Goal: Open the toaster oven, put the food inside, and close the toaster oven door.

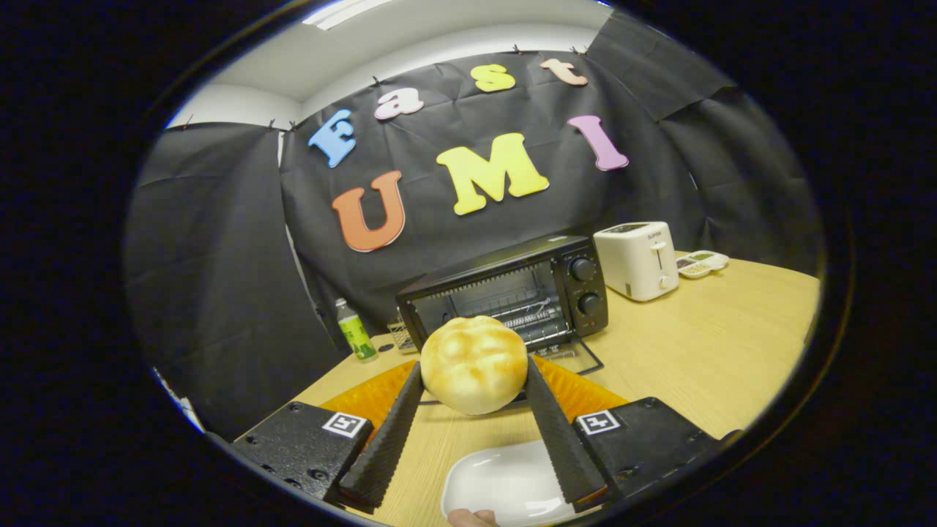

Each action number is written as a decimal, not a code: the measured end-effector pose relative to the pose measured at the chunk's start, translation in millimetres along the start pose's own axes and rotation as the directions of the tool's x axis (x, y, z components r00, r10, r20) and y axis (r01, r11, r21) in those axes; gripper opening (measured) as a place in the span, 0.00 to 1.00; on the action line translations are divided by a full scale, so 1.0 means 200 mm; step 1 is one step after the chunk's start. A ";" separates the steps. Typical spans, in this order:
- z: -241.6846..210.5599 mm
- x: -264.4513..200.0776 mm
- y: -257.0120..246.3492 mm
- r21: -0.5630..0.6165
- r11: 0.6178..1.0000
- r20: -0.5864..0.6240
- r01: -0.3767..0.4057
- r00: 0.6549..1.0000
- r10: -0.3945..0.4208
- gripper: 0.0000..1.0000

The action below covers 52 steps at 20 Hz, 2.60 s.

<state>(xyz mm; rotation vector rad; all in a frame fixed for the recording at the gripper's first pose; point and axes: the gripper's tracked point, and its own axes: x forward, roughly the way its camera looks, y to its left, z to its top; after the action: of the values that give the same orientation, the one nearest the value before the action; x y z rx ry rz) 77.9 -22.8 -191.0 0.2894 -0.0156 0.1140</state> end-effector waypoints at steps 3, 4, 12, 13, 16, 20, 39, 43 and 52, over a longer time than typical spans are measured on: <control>0.01 0.15 0.02 0.087 0.996 -0.009 -0.011 1.000 0.012 0.90; 0.01 0.19 0.03 0.122 0.992 -0.017 -0.014 1.000 0.016 0.89; -0.12 0.58 0.03 0.311 0.950 -0.125 -0.031 0.990 0.073 0.89; -0.13 0.64 0.01 0.308 0.951 -0.132 -0.024 0.989 0.067 0.90; -0.09 0.81 -0.03 0.343 0.939 -0.118 -0.016 0.991 0.061 0.90; -0.06 1.01 -0.09 0.394 0.919 -0.134 0.003 0.989 0.054 0.90; 0.00 1.02 -0.11 0.194 0.979 -0.184 0.060 0.983 -0.024 1.00; -0.01 0.83 -0.12 0.174 0.983 -0.186 0.063 0.982 -0.030 1.00; -0.17 0.55 -0.13 -0.104 0.988 -0.295 0.114 0.945 -0.140 1.00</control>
<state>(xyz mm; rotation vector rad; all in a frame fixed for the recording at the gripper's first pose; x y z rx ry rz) 189.8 -26.8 -226.8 0.1836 0.3013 0.0281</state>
